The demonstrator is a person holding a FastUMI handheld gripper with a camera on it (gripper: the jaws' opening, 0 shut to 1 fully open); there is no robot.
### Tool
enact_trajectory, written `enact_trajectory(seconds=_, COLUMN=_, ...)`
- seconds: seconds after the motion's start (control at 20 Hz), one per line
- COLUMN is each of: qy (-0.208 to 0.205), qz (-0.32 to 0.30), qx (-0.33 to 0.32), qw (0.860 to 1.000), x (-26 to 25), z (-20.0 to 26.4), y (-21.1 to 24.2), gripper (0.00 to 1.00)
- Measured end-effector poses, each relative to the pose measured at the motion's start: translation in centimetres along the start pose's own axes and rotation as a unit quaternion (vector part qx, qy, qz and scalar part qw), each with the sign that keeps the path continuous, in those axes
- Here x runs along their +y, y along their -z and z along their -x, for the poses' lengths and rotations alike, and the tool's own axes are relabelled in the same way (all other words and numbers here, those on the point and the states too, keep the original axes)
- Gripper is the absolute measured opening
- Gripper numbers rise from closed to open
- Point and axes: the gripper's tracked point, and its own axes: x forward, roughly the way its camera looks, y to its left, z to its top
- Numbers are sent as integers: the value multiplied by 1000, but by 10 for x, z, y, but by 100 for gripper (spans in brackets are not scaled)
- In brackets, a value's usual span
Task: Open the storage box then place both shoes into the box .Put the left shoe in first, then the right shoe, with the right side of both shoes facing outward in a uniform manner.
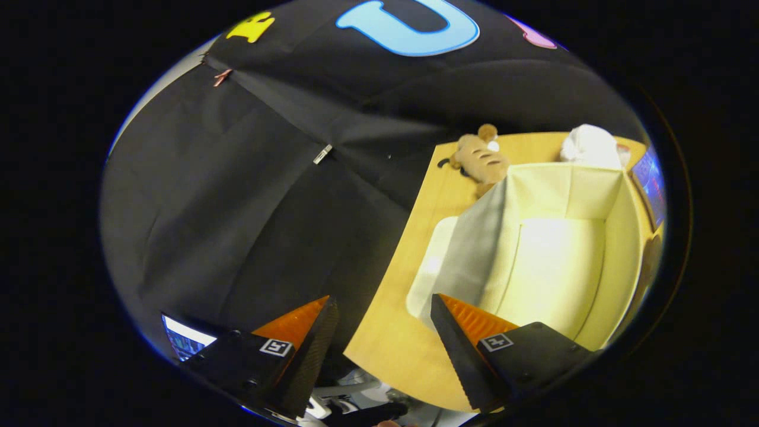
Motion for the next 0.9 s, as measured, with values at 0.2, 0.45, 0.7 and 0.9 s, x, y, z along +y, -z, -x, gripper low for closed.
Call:
enact_trajectory(seconds=0.2, qy=44, qz=45, qx=-105, qw=992, x=-49, z=66, y=-44, gripper=98)
enact_trajectory(seconds=0.45, qy=150, qz=87, qx=-181, qw=968, x=-150, z=147, y=-75, gripper=98)
enact_trajectory(seconds=0.7, qy=270, qz=59, qx=-199, qw=940, x=-267, z=224, y=-67, gripper=98)
enact_trajectory(seconds=0.9, qy=325, qz=23, qx=-174, qw=929, x=-339, z=272, y=-37, gripper=98)
